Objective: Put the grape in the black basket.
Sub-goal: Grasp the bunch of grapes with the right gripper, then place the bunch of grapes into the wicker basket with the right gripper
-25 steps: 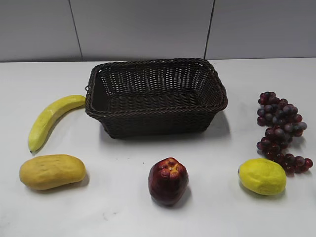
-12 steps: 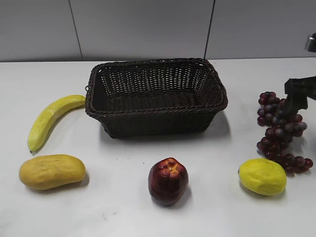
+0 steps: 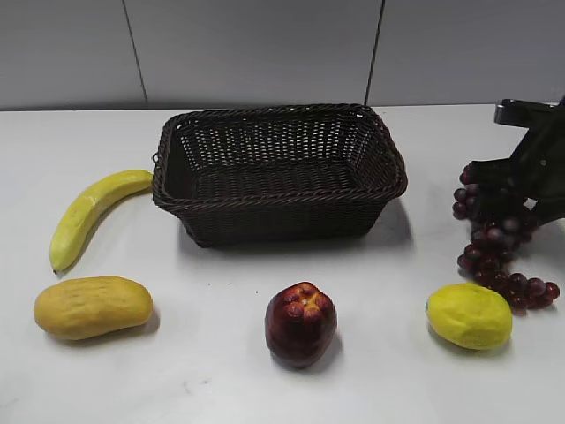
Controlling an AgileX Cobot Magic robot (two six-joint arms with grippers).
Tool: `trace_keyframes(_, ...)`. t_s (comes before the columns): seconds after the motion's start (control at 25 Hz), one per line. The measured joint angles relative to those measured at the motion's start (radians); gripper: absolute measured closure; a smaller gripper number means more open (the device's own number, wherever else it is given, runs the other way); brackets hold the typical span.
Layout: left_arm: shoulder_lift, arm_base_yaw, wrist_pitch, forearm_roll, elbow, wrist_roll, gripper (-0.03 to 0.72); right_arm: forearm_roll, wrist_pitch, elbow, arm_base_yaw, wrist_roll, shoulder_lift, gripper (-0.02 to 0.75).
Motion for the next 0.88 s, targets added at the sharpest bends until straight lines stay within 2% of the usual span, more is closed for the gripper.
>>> trace_keyframes(0.2, 0.000, 0.000, 0.000, 0.000, 0.000, 0.000, 0.471, 0.001, 0.008, -0.052, 0.000, 0.003, 0.049, 0.123)
trace_keyframes(0.36, 0.000, 0.000, 0.000, 0.000, 0.000, 0.000, 0.471, 0.001, 0.014, -0.063, 0.000, 0.003, 0.077, 0.178)
trace_keyframes(0.48, 0.000, 0.000, 0.000, 0.000, 0.000, 0.000, 0.471, 0.000, 0.016, -0.066, 0.000, 0.003, 0.081, 0.256)
trace_keyframes(0.6, 0.000, 0.000, 0.000, 0.000, 0.000, 0.000, 0.471, -0.007, 0.028, -0.085, 0.000, 0.004, 0.082, 0.384)
trace_keyframes(0.88, 0.000, 0.000, 0.000, 0.000, 0.000, 0.000, 0.471, -0.082, 0.108, -0.232, 0.000, -0.013, 0.050, 0.400)
